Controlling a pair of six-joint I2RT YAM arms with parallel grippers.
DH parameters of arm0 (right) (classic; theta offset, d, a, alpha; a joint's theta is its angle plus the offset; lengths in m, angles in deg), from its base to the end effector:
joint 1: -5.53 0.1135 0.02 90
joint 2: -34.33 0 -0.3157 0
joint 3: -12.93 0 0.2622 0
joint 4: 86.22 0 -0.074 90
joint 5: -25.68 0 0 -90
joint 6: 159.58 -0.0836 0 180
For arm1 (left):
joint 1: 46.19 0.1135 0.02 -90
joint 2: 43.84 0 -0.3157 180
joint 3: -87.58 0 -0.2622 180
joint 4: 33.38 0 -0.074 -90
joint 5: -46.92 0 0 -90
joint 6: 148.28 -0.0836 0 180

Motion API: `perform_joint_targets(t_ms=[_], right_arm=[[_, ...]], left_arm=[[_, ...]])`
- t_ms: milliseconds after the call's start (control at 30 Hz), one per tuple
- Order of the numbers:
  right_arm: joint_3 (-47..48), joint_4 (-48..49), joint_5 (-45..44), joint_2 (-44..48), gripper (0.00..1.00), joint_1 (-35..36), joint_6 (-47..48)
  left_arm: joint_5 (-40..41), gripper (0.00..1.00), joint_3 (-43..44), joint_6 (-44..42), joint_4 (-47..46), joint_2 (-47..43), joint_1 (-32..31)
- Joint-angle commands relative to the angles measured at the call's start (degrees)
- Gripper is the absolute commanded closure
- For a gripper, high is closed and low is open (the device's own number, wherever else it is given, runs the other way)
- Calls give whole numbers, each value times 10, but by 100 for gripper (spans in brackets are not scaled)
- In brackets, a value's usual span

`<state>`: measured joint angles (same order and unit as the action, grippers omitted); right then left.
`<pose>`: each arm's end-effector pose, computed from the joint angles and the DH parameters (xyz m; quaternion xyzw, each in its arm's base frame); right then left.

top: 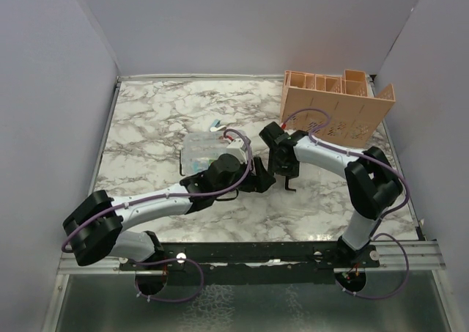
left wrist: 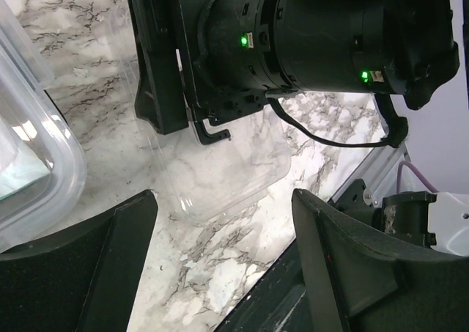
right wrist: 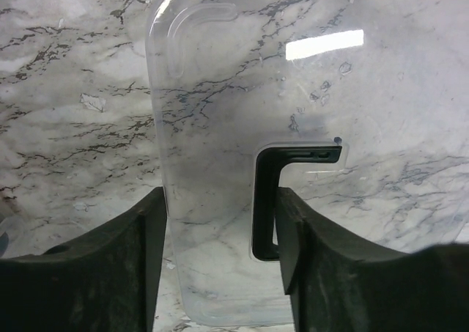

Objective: Organize the medicine kit

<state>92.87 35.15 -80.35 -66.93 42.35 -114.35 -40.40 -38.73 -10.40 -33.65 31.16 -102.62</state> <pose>0.2963 0.1930 0.1758 0.0806 0.9832 -0.0485 0.1564 0.1855 -0.2724 0.2666 0.0482 0.8228 -0.4351 0.3625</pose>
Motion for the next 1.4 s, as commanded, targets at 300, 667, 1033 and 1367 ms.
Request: perform_joint_targets(t_ms=[300, 667, 1033, 1367], right_arm=[[-13, 14, -15, 72, 54, 4, -33], [-22, 5, -21, 91, 48, 4, -53], [-33, -13, -46, 46, 24, 4, -63], [-33, -15, -52, 6, 21, 4, -72]], left_arm=[[43, 15, -10, -8, -31, 26, -27], [16, 16, -27, -14, -63, 64, -30], [23, 18, -31, -37, -77, 80, -46], [19, 17, -35, -36, -80, 84, -47]])
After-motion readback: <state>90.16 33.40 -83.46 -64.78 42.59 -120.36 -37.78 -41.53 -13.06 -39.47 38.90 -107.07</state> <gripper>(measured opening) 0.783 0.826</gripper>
